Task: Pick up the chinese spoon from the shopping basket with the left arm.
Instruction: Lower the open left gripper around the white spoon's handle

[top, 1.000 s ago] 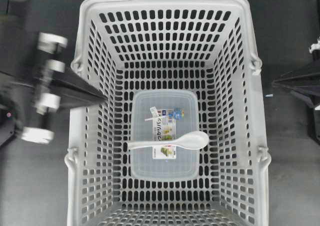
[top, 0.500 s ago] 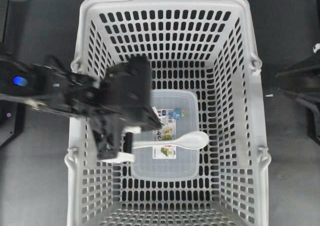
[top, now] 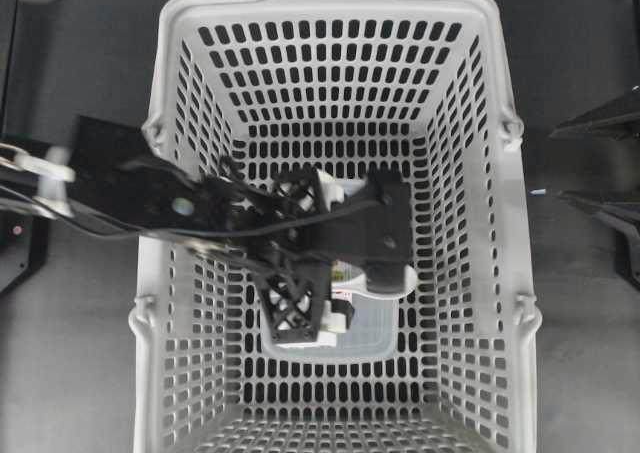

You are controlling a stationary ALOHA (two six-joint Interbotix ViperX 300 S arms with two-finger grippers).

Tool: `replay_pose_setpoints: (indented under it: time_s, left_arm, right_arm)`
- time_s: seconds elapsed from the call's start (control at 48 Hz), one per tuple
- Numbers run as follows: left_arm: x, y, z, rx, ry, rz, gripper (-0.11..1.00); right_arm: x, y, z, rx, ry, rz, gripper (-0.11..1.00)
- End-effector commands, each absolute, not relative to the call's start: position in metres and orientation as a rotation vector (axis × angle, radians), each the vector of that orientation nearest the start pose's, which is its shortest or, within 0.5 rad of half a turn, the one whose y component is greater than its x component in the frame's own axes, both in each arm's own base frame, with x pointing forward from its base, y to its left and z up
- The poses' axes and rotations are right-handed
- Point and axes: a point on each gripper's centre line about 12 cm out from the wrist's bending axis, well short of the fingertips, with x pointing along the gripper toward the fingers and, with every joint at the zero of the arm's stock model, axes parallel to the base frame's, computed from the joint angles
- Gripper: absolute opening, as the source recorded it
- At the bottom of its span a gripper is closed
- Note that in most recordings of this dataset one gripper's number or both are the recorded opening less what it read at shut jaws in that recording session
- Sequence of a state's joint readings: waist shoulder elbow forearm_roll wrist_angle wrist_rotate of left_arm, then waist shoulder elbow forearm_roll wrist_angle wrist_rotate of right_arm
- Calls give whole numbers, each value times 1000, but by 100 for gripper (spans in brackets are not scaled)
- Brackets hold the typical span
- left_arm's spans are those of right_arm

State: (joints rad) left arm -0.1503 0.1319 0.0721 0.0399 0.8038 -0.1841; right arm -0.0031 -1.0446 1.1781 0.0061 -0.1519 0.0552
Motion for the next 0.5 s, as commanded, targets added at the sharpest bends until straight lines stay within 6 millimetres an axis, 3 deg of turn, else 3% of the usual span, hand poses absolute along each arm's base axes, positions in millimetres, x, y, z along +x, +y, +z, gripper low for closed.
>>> replay_pose_setpoints:
  time_s: [0.0,0.479]
  left_arm:
    - [456,-68,254,-48,1011,-36,86]
    - [455,-65,198,-31,1126,-23,85]
  right_arm:
    - [188,-1,299,66,-37,-6,72]
    - [188,-2,298,63,-39,-9,72]
